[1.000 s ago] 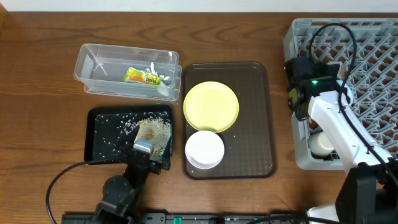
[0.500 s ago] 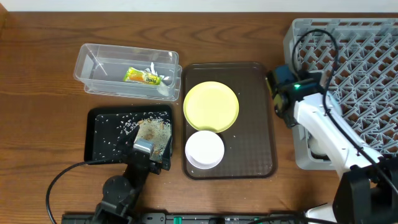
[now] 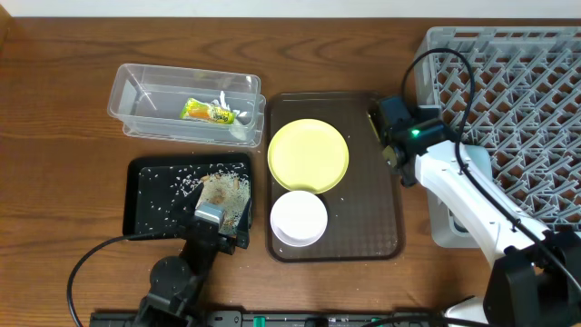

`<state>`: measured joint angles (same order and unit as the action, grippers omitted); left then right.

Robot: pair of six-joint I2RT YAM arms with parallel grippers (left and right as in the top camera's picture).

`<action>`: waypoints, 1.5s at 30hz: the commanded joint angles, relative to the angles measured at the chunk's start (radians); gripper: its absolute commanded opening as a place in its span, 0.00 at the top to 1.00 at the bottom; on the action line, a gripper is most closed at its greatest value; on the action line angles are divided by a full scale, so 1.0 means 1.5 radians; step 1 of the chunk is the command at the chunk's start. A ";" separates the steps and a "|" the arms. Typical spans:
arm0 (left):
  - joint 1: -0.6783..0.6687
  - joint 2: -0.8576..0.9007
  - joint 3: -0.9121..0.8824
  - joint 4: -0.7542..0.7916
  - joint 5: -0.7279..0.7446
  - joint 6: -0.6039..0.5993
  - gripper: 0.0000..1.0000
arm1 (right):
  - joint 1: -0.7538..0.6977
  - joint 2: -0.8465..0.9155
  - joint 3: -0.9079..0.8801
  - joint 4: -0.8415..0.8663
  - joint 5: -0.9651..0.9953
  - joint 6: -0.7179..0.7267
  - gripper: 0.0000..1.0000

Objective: Sort waste into correct bins and load items into the dishwasher rack
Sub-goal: 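Move right gripper to the white bowl and grasp its rim, then lift the white bowl with right gripper and set it in the rack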

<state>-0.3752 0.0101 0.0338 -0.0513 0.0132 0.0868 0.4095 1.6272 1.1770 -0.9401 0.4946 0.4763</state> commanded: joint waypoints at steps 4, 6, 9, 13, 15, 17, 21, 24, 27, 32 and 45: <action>-0.002 -0.004 -0.020 -0.012 -0.003 0.012 0.03 | 0.031 -0.023 0.002 0.041 -0.511 -0.168 0.51; -0.002 -0.004 -0.020 -0.012 -0.003 0.012 0.03 | 0.058 -0.020 -0.007 0.041 -0.542 -0.179 0.51; -0.002 -0.004 -0.020 -0.012 -0.003 0.012 0.03 | 0.112 -0.014 -0.028 0.057 -0.520 -0.165 0.50; -0.002 -0.004 -0.020 -0.012 -0.003 0.012 0.03 | 0.172 -0.012 -0.074 0.100 -0.485 -0.101 0.54; -0.002 -0.004 -0.020 -0.012 -0.003 0.012 0.03 | 0.195 -0.012 -0.100 0.121 -0.463 -0.070 0.57; -0.002 -0.004 -0.020 -0.012 -0.003 0.012 0.03 | 0.210 -0.012 -0.129 0.142 -0.421 -0.029 0.58; -0.002 -0.004 -0.020 -0.012 -0.003 0.011 0.03 | 0.215 -0.012 -0.176 0.206 -0.412 -0.003 0.73; -0.002 -0.004 -0.020 -0.012 -0.003 0.012 0.03 | 0.213 -0.012 -0.182 0.213 -0.412 0.002 0.92; -0.002 -0.004 -0.020 -0.012 -0.003 0.012 0.03 | 0.206 -0.021 -0.163 0.187 -0.404 0.000 0.99; -0.002 -0.004 -0.020 -0.012 -0.003 0.012 0.03 | 0.176 -0.081 -0.100 0.113 -0.273 -0.022 0.99; -0.002 -0.004 -0.020 -0.012 -0.003 0.012 0.03 | -0.034 -0.241 -0.002 0.098 0.297 -0.025 0.99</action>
<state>-0.3752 0.0101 0.0338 -0.0513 0.0132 0.0872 0.4114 1.2652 1.1671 -0.8078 0.6315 0.4480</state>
